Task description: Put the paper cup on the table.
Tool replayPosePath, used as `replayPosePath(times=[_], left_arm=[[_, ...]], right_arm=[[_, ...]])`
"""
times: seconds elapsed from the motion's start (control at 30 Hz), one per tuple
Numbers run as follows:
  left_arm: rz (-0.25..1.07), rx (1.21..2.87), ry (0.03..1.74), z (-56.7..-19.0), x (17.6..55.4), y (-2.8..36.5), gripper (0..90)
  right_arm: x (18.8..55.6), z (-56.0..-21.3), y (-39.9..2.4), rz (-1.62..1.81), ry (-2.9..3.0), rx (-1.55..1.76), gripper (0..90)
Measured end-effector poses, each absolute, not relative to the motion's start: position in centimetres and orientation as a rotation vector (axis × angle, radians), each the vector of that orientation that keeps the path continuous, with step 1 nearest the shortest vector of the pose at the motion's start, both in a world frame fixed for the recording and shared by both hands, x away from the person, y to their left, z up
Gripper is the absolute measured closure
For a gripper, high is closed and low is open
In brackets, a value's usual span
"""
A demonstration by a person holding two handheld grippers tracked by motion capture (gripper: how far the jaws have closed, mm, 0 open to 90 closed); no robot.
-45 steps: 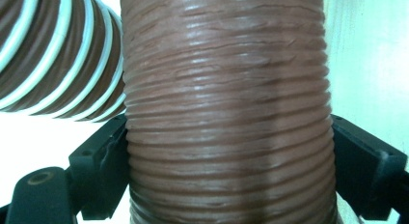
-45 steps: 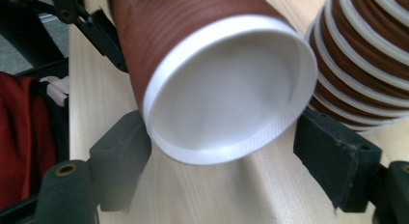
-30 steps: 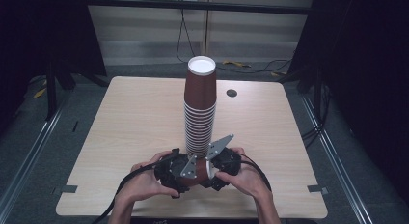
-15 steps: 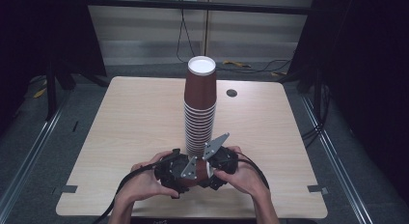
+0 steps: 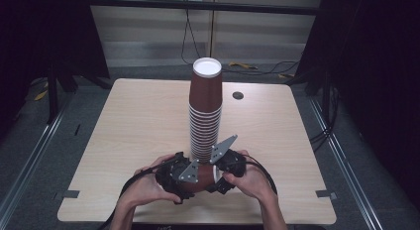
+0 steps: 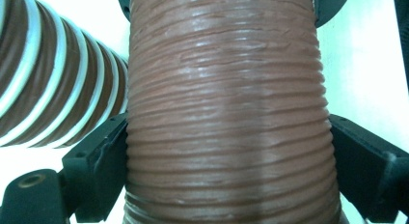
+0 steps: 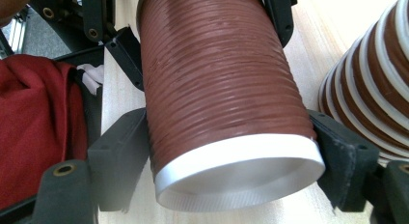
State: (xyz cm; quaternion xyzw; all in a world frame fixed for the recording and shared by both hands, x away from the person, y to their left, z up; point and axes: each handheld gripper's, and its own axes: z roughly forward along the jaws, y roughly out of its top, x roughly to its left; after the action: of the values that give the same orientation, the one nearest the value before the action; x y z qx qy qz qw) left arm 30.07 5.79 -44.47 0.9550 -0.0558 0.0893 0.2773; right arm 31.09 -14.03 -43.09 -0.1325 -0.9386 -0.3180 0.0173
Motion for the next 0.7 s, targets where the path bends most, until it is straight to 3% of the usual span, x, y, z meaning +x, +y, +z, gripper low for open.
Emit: replayPosePath(times=[0.43, 0.53, 0.7], left_arm=[[0.2, 2.382, -0.114, -44.1, 30.6, 7.2, 11.6], [0.155, 2.263, -0.104, -43.8, 30.9, 7.8, 14.4], [0.197, 2.186, -0.076, -43.0, 30.9, 8.4, 15.5]], right_arm=[[30.9, -42.8, -14.3, -1.022, -2.928, -0.385, 22.4], [31.0, -42.9, -14.3, -1.028, -2.932, -0.382, 22.7], [31.0, -43.0, -14.2, -1.024, -2.931, -0.387, 22.7]])
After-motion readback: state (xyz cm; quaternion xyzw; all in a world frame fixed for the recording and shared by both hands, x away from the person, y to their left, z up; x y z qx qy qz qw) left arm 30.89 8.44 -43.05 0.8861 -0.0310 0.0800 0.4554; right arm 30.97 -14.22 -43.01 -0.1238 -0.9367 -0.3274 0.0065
